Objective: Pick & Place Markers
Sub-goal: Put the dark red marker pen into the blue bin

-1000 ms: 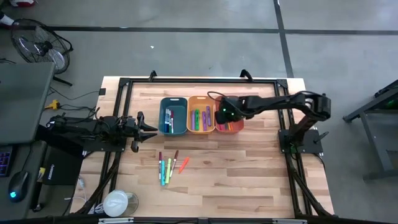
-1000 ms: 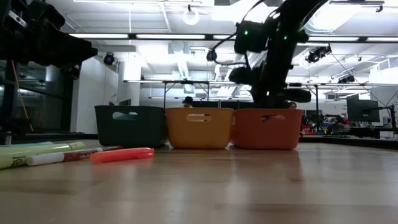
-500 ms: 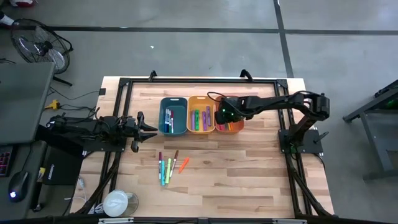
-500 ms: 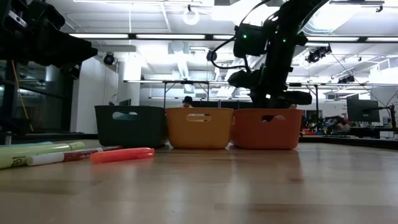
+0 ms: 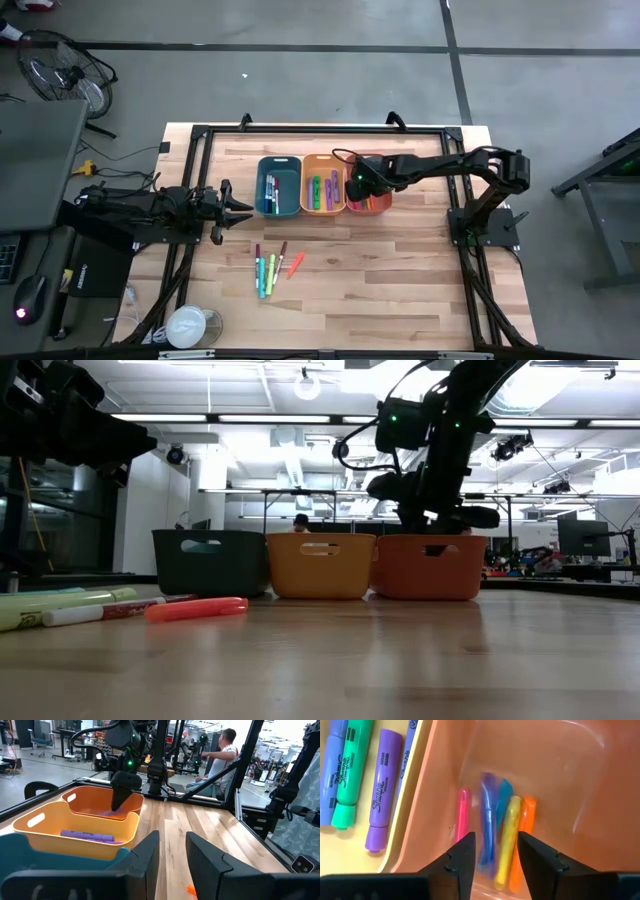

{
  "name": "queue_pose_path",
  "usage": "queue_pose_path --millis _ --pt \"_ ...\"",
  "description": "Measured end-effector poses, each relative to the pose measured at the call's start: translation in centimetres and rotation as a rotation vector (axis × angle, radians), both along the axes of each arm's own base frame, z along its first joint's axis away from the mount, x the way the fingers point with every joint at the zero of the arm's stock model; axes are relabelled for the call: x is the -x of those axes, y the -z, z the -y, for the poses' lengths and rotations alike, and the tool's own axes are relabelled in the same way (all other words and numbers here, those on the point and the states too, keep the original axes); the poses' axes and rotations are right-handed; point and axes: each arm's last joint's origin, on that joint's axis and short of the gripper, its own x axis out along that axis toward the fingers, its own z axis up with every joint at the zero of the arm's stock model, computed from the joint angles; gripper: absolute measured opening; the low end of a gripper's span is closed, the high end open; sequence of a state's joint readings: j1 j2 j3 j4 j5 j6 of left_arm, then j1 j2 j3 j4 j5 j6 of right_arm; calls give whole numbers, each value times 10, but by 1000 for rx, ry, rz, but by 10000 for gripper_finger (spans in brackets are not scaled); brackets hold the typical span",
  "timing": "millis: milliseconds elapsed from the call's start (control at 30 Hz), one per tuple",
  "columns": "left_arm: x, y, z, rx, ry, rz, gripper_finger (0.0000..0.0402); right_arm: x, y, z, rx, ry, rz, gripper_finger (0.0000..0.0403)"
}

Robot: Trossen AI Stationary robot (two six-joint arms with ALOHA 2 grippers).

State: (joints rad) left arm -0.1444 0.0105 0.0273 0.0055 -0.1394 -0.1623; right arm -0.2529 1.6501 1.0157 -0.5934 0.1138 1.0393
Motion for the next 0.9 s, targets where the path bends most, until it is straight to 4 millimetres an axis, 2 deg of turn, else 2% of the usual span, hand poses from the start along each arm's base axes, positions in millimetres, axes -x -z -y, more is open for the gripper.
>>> queue_pose_path --millis 300,500,667,900 --pt "0 0 0 0 0 0 94 -1 -3 -5 31 -60 0 170" --pt "0 0 0 0 0 -1 94 4 -27 -15 137 -128 57 174" --pt "0 0 0 0 0 0 94 5 -39 -32 142 -223 101 174" --pt "0 0 0 0 0 -1 94 1 -43 -59 101 -362 146 174"
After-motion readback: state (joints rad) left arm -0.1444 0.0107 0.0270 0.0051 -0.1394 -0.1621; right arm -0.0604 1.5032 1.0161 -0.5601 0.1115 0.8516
